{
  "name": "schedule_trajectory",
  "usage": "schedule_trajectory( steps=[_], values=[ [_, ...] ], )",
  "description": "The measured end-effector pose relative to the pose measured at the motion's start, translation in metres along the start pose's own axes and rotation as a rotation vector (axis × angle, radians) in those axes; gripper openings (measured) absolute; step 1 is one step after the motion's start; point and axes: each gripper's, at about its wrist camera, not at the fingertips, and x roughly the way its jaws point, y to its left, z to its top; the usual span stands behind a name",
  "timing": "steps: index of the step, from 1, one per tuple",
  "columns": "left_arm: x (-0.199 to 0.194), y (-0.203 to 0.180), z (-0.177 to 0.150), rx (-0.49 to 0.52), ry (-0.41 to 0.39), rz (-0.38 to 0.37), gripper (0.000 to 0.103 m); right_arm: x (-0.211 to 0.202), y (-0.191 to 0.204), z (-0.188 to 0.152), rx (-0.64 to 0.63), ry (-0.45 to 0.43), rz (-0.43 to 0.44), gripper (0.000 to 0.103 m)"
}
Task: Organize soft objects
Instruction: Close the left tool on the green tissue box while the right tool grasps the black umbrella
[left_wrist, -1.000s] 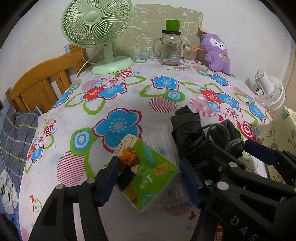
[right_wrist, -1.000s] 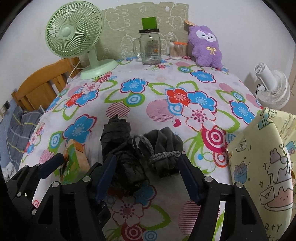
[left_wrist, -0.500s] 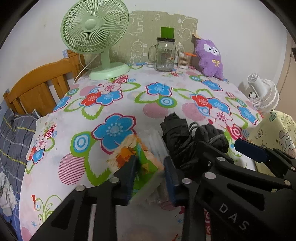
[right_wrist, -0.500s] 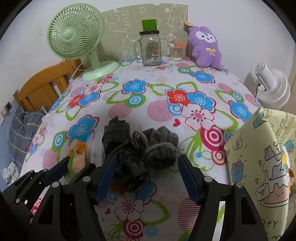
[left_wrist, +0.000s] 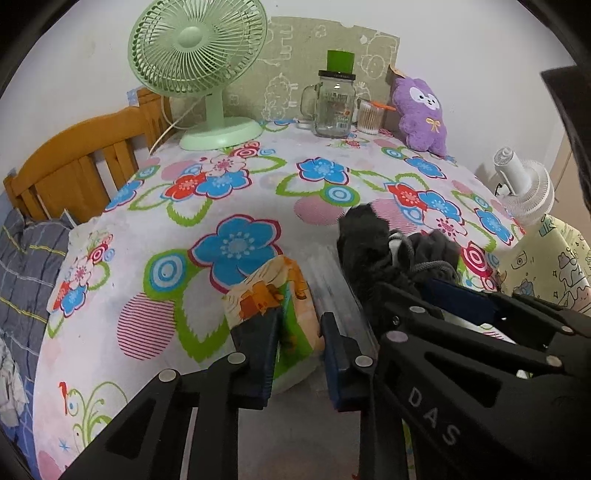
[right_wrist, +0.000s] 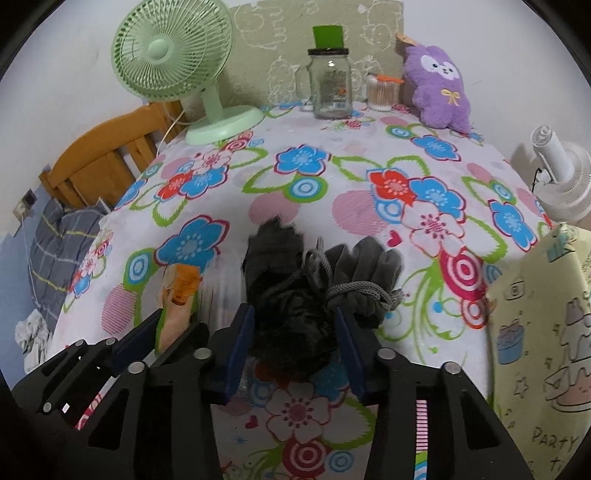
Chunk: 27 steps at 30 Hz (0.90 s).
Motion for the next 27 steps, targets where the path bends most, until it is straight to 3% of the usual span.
schedule_trajectory(
  steps=[4, 7, 15, 27],
  values=[
    [0.002, -0.001, -0.002, 0.004, 0.003, -0.007, 0.021, 0.006, -0.001, -0.002, 0.016, 0.025, 0.008, 0.034],
    [0.0, -0.001, -0.001, 0.004, 0.0, -0.001, 0.018, 0.005, 0.0, -0.002, 0.005, 0.023, -0.005, 0.02],
    [-0.01, -0.003, 0.0, 0.004, -0.016, -0.008, 0.016, -0.009, 0.0, -0.003, -0.003, -0.009, -0.014, 0.015],
    [-0.039, -0.013, 0.008, 0.017, -0.081, 0.003, 0.015, -0.043, -0.003, 0.001, -0.011, -0.082, -0.012, 0.014]
  ],
)
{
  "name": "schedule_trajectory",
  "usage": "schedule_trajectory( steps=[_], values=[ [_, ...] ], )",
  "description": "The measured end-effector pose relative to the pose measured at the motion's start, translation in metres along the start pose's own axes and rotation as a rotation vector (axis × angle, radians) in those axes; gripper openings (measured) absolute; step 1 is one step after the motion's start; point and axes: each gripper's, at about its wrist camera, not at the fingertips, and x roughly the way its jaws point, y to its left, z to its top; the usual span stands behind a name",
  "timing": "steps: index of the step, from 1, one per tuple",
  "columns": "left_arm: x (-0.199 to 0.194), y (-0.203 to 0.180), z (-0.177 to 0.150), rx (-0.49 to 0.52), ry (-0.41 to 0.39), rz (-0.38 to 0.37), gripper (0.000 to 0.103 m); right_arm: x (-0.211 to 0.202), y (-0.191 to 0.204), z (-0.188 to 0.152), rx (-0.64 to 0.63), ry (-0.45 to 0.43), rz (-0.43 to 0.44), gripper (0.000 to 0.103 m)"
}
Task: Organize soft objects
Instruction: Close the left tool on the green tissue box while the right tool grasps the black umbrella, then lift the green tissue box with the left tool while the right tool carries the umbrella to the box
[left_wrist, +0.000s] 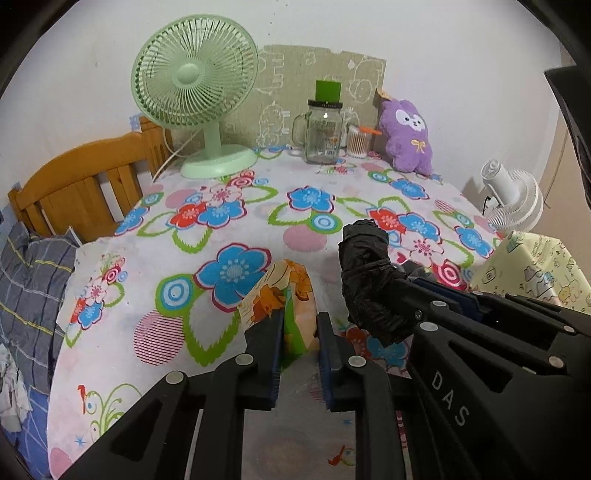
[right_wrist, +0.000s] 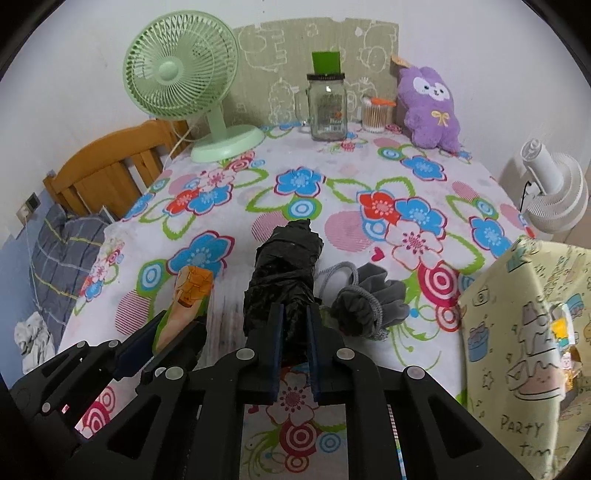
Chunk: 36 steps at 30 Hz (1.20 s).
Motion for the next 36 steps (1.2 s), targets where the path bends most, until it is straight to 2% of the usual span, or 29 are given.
schedule_trajectory(
  steps=[24, 36],
  values=[
    [-0.076, -0.037, 0.018, 0.023, -0.151, -0.005, 0.015, -0.094, -0.018, 0.007, -0.026, -0.17, -0.001, 0.014],
    [-0.098, -0.062, 0.02, 0.04, -0.208, -0.027, 0.015, -0.129, -0.037, 0.004, -0.023, -0.234, -0.003, 0.014]
  ],
)
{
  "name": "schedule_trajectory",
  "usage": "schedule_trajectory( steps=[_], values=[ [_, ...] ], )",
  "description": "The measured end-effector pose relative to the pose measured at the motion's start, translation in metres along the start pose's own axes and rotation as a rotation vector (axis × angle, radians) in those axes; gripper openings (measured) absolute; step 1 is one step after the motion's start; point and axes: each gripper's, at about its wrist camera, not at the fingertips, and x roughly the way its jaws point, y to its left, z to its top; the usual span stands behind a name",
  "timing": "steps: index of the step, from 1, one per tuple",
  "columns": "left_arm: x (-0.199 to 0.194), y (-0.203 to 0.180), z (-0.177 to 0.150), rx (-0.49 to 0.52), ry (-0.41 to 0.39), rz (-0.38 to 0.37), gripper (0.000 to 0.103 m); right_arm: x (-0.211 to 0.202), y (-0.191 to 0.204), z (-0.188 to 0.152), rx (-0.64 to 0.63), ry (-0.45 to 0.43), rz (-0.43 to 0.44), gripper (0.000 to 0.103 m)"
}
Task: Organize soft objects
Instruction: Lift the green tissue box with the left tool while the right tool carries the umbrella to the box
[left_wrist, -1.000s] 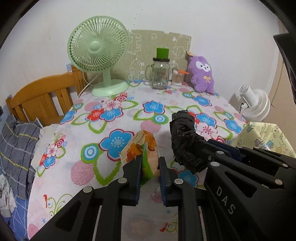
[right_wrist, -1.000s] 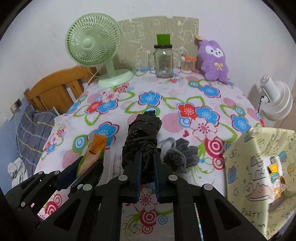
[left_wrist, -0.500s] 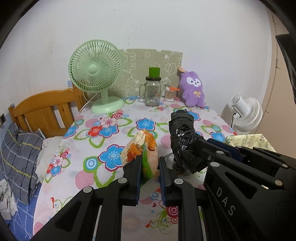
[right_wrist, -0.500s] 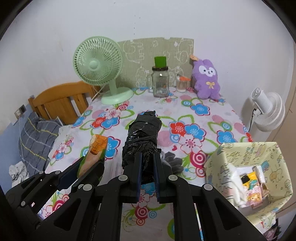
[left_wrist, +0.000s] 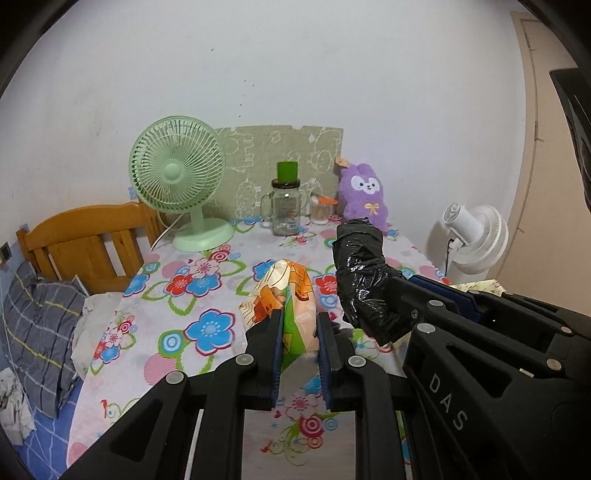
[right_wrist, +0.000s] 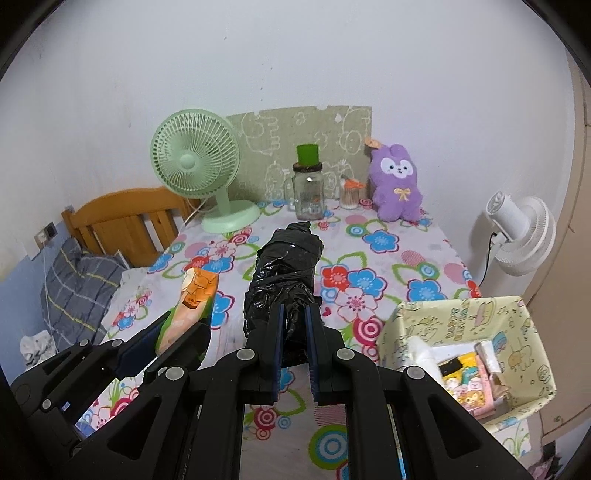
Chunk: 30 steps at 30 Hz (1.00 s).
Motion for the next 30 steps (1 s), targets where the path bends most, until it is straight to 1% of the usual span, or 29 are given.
schedule_trajectory(
  steps=[4, 16, 30],
  values=[
    [-0.003, -0.011, 0.0, 0.001, -0.013, -0.013, 0.015, -0.008, -0.01, 0.0, -0.004, -0.014, -0.011, 0.014],
    [-0.004, -0.052, 0.004, 0.046, -0.027, -0.039, 0.015, -0.027, -0.048, -0.003, 0.026, -0.041, -0.032, 0.014],
    [0.006, -0.102, 0.006, 0.1, -0.022, -0.1, 0.015, -0.034, -0.098, -0.007, 0.057, -0.048, -0.085, 0.014]
  ],
)
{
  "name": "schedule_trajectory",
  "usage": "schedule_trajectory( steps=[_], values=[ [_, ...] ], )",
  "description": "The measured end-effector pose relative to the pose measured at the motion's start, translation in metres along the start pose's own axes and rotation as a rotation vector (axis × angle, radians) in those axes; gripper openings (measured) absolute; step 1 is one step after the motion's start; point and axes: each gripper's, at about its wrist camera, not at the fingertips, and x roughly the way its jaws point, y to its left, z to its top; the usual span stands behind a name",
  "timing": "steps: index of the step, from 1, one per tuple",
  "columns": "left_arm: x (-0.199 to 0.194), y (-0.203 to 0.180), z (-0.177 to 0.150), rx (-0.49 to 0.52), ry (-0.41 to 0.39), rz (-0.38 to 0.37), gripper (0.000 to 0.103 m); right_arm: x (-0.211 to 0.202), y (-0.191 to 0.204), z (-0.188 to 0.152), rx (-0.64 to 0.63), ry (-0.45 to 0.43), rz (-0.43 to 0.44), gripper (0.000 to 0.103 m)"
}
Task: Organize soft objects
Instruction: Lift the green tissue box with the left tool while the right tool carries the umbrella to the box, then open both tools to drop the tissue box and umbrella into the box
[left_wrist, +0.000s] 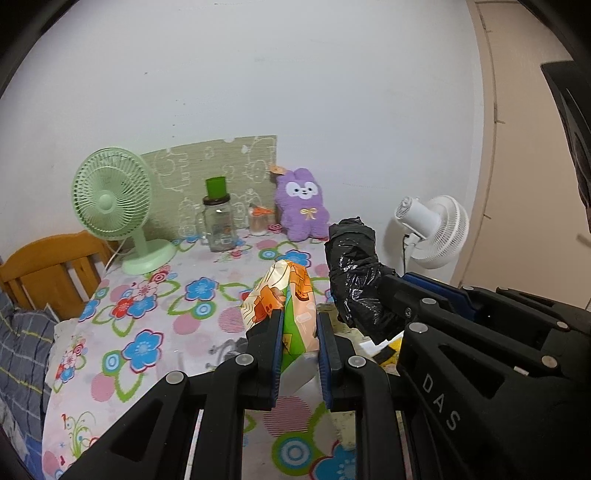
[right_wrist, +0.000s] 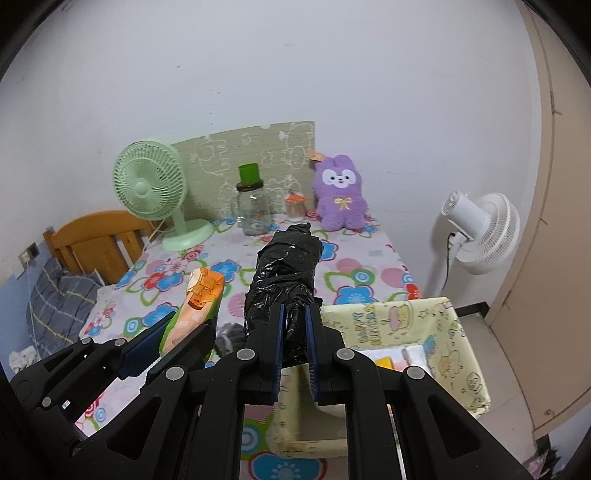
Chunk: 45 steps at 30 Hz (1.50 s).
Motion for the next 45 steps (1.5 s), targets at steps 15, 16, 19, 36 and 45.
schedule_trajectory(
  steps=[15, 16, 19, 36, 45],
  values=[
    [0.023, -0.043, 0.002, 0.054, 0.031, -0.096, 0.015, 0.005, -0.046, -0.005, 0.046, 0.021, -0.082, 0.014],
    [0.024, -0.045, 0.002, 0.057, 0.033, -0.101, 0.015, 0.006, -0.048, -0.006, 0.048, 0.024, -0.087, 0.014],
    [0.029, -0.053, 0.002, 0.068, 0.043, -0.116, 0.015, 0.01, -0.056, -0.008, 0.056, 0.033, -0.102, 0.014],
    [0.071, -0.078, -0.016, 0.12, 0.168, -0.148, 0.022, 0.045, -0.093, -0.032, 0.119, 0.155, -0.143, 0.014],
    [0.084, -0.074, -0.019, 0.107, 0.214, -0.119, 0.042, 0.058, -0.1, -0.039, 0.145, 0.202, -0.144, 0.015]
  ],
)
